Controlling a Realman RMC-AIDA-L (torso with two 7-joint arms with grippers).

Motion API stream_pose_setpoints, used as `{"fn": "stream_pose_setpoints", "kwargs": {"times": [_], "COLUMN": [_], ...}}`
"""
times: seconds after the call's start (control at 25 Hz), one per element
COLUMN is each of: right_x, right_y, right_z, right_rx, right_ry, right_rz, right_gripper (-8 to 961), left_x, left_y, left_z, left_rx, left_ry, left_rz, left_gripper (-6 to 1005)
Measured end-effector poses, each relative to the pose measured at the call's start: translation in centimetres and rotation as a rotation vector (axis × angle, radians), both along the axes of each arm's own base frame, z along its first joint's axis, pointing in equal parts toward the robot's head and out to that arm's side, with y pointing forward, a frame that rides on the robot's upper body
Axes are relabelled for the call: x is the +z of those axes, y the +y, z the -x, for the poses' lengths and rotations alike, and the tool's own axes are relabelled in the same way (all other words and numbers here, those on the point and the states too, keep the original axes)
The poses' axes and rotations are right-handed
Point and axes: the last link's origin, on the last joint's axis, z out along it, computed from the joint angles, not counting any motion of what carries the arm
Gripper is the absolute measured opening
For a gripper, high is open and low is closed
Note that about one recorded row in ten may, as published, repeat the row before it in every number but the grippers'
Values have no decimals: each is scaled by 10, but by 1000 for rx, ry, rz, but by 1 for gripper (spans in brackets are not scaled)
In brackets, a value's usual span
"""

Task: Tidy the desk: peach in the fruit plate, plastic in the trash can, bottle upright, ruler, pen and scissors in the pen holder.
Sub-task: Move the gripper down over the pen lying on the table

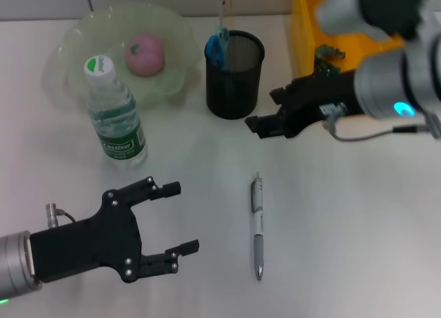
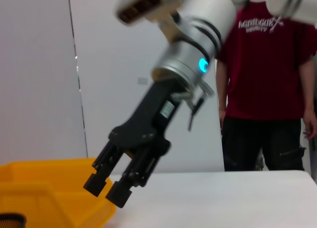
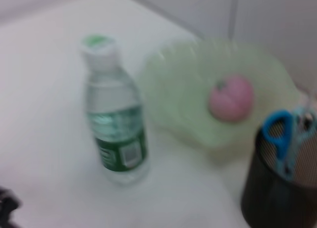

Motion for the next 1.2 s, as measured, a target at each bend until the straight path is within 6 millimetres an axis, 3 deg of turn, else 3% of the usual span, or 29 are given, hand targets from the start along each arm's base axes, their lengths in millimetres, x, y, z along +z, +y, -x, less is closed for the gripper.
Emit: {"fn": "stream_pose_setpoints", "kwargs": {"times": [0.16,0.2,0.36,0.4,0.48,0.6,0.76,1.0,1.16,1.2], "right_x": [4,7,11,12,13,26,53,56,55,55], "right_y": [-18,-32,-56,-63,-76,-97,-120,-145,-161,-164], "right_z": [-16,-24,-36,-42,-56,-83,-137,-200,-219,-222], "right_rx": [124,218,283,308,330,337,330,259,217,206], "right_ry": [88,159,311,357,441,633,811,752,692,680], "right_rz": [-31,-57,-109,-129,-171,-259,-431,-543,-599,-604], "right_gripper": [635,635,634,634,634,633,633,633,633,633], "left_x": [5,11,18,31,38,51,56,45,5,5], "left_y": [1,9,16,25,30,39,42,53,65,65], "left_z": [-6,-9,-11,-13,-14,-19,-28,-53,-104,-104], "left_rx": [-31,-43,-36,22,51,125,198,247,264,264], "left_ry": [-36,-28,-27,-66,-86,-138,-224,-265,-59,-59], "left_rz": [0,-16,-23,-20,-24,28,110,284,402,402], "left_gripper": [789,789,789,789,789,789,789,789,789,789]}}
